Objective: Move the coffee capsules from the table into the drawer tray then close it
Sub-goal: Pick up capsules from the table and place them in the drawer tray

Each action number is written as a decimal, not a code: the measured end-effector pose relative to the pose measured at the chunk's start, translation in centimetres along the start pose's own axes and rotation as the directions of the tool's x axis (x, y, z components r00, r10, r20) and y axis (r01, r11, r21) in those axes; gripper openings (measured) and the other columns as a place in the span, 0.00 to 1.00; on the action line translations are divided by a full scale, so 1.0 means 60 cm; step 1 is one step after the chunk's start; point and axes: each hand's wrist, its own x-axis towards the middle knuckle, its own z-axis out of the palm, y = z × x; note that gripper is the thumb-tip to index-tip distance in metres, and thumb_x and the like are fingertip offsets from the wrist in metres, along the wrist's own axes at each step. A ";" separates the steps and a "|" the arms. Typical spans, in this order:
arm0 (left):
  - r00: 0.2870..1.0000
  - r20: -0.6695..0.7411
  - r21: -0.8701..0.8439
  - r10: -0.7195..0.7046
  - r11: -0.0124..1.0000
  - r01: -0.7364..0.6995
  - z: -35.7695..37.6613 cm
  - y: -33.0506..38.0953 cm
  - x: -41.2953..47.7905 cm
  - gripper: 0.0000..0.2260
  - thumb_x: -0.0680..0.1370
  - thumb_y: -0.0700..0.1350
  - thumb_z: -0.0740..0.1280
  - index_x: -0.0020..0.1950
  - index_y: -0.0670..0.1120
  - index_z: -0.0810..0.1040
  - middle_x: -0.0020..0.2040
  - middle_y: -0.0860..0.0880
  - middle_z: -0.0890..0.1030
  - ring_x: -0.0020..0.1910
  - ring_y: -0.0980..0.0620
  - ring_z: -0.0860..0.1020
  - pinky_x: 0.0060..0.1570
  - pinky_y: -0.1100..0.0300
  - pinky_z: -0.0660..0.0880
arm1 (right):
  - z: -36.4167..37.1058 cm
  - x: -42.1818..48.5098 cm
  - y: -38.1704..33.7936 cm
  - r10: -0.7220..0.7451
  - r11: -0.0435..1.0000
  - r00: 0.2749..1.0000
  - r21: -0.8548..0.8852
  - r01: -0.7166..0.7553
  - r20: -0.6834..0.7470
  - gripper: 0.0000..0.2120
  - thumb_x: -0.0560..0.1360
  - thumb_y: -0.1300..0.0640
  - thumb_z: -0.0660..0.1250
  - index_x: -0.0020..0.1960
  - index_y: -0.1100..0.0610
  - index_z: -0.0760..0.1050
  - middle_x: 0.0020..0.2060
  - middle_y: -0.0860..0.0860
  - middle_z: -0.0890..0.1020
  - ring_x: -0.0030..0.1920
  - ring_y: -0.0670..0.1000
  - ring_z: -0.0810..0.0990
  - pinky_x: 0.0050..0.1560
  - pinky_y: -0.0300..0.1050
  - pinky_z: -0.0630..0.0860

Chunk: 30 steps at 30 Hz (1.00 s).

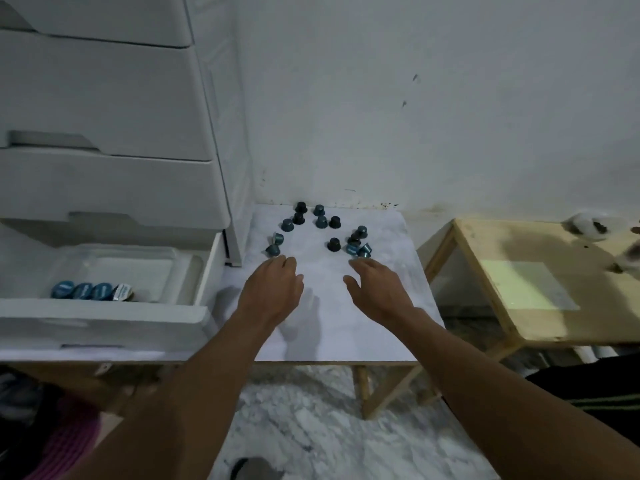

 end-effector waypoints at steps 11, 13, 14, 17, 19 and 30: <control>0.984 0.028 0.148 -0.176 0.974 0.170 0.031 -0.024 0.068 0.13 0.82 0.47 0.55 0.59 0.44 0.75 0.57 0.47 0.79 0.56 0.49 0.77 0.51 0.58 0.72 | 0.054 0.130 0.014 -0.165 0.985 0.979 0.069 0.157 0.117 0.17 0.80 0.52 0.59 0.63 0.62 0.73 0.60 0.58 0.78 0.61 0.58 0.76 0.60 0.54 0.73; 0.979 0.016 0.151 -0.203 0.968 0.198 0.048 -0.039 0.096 0.14 0.82 0.47 0.54 0.61 0.43 0.74 0.58 0.47 0.78 0.56 0.48 0.77 0.50 0.56 0.73 | 0.066 0.167 0.014 -0.188 0.980 0.971 0.088 0.177 0.146 0.19 0.80 0.52 0.60 0.66 0.61 0.72 0.63 0.58 0.77 0.63 0.58 0.74 0.62 0.54 0.72; 0.977 0.045 0.170 -0.209 0.965 0.199 0.058 -0.049 0.113 0.14 0.82 0.46 0.54 0.61 0.43 0.74 0.57 0.47 0.78 0.55 0.48 0.78 0.48 0.56 0.73 | 0.073 0.188 0.013 -0.203 0.977 0.965 0.095 0.190 0.163 0.19 0.80 0.52 0.60 0.67 0.60 0.71 0.64 0.58 0.76 0.64 0.58 0.74 0.63 0.53 0.72; 0.969 0.103 0.143 -0.223 0.968 0.207 0.093 -0.081 0.173 0.12 0.79 0.41 0.55 0.56 0.43 0.76 0.53 0.45 0.80 0.49 0.47 0.79 0.45 0.56 0.74 | 0.092 0.256 0.012 -0.228 0.972 0.949 0.098 0.211 0.217 0.20 0.80 0.52 0.60 0.70 0.57 0.69 0.66 0.56 0.75 0.66 0.57 0.73 0.66 0.52 0.70; 0.957 0.151 0.083 -0.249 0.967 0.239 0.116 -0.106 0.206 0.11 0.78 0.39 0.56 0.54 0.41 0.77 0.50 0.44 0.80 0.47 0.46 0.79 0.46 0.54 0.76 | 0.104 0.302 0.006 -0.236 0.971 0.936 0.100 0.216 0.262 0.20 0.79 0.53 0.60 0.71 0.54 0.68 0.67 0.55 0.74 0.66 0.57 0.73 0.65 0.53 0.70; 0.927 0.163 0.205 -0.339 0.930 0.304 0.217 -0.175 0.292 0.10 0.71 0.52 0.69 0.46 0.47 0.81 0.38 0.49 0.80 0.38 0.49 0.78 0.39 0.57 0.74 | 0.201 0.488 -0.039 -0.392 0.918 0.795 0.151 0.366 0.463 0.23 0.75 0.67 0.62 0.68 0.54 0.71 0.65 0.57 0.73 0.62 0.59 0.74 0.62 0.48 0.71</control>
